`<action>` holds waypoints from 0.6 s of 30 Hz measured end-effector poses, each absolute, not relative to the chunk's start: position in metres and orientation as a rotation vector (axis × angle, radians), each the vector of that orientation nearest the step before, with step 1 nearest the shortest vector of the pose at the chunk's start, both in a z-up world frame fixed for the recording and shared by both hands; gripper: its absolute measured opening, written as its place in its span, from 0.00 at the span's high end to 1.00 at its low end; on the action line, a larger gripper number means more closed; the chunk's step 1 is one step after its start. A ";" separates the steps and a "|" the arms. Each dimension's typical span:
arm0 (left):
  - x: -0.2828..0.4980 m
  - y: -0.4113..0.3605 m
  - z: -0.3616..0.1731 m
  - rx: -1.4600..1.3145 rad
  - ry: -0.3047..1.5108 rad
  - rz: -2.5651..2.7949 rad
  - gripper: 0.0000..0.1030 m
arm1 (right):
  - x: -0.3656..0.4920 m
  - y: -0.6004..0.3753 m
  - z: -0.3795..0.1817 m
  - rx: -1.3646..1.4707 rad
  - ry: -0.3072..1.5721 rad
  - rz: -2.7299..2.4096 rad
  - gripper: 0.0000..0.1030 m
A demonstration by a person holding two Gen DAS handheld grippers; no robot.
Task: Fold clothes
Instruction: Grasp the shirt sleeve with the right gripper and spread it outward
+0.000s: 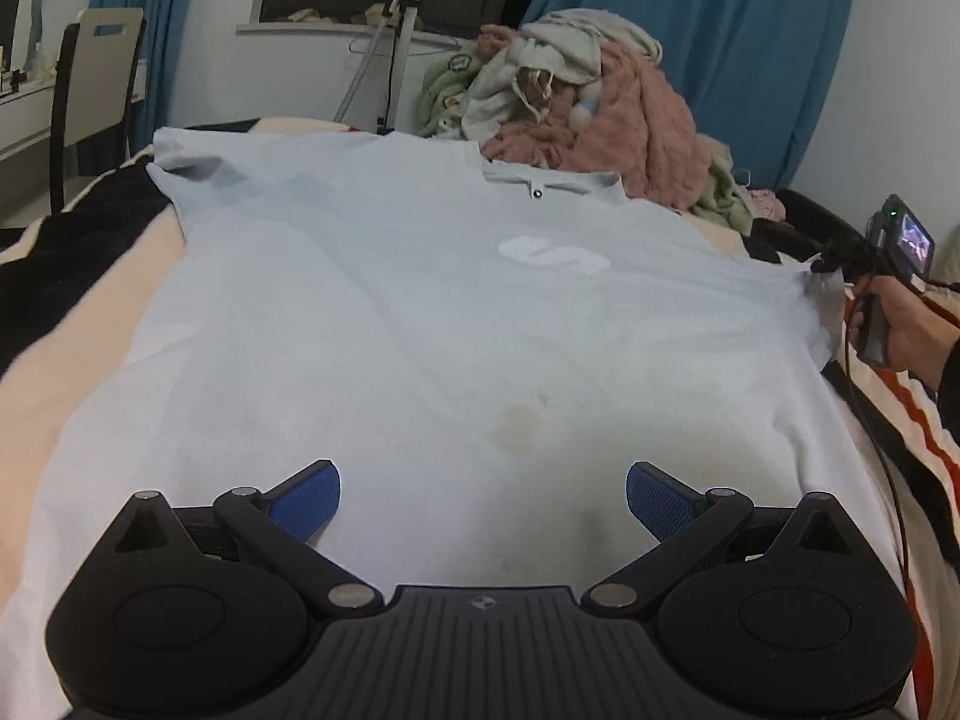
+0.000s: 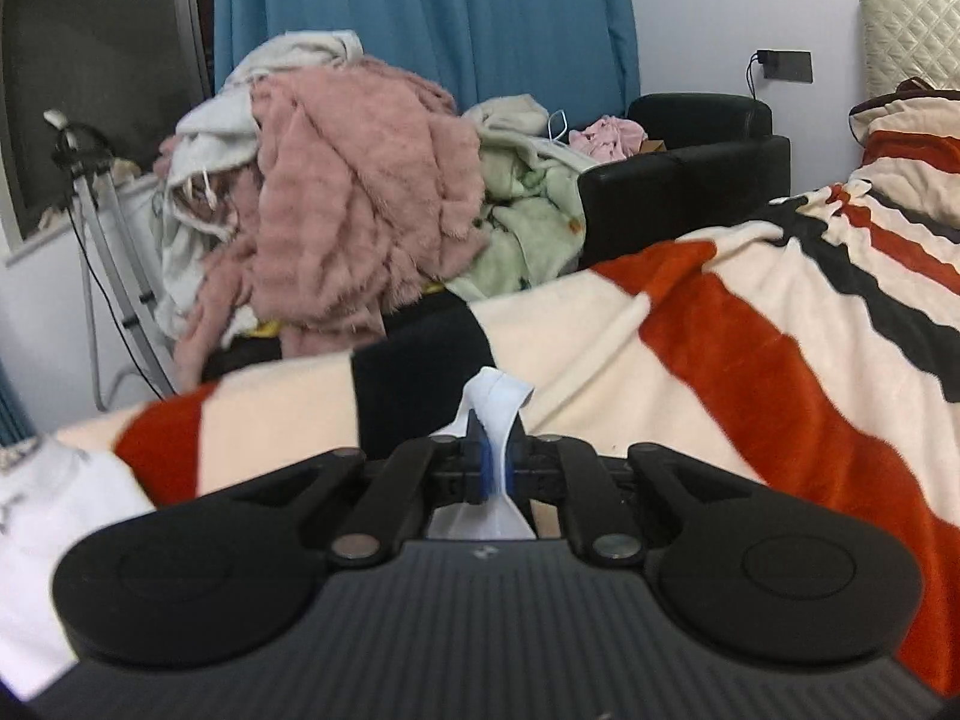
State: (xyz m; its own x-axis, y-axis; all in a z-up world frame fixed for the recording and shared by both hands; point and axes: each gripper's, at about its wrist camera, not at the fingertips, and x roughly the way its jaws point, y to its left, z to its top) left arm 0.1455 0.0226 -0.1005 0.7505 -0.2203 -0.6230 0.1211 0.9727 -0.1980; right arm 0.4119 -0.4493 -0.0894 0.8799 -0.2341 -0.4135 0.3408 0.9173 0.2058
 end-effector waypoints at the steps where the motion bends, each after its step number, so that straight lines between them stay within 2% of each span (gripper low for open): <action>1: 0.148 0.022 -0.102 -0.146 0.697 -0.189 0.00 | 0.415 -0.450 -0.092 0.264 0.400 -0.312 0.66; 2: 0.149 0.022 -0.102 -0.144 0.694 -0.190 0.00 | 0.418 -0.451 -0.094 0.249 0.407 -0.320 0.49; 3: 0.150 0.022 -0.102 -0.142 0.691 -0.191 0.00 | 0.422 -0.452 -0.096 0.234 0.415 -0.329 0.18; 4: 0.151 0.023 -0.102 -0.140 0.688 -0.193 0.00 | 0.425 -0.453 -0.098 0.218 0.422 -0.337 0.11; 6: 0.152 0.023 -0.101 -0.139 0.681 -0.196 0.00 | 0.428 -0.453 -0.101 0.195 0.434 -0.346 0.11; 10: 0.145 0.026 -0.094 -0.149 0.660 -0.215 0.00 | 0.377 -0.424 -0.079 0.190 0.411 -0.317 0.11; 18: 0.116 0.020 -0.071 -0.104 0.621 -0.273 0.02 | 0.206 -0.346 -0.017 0.260 0.407 -0.246 0.11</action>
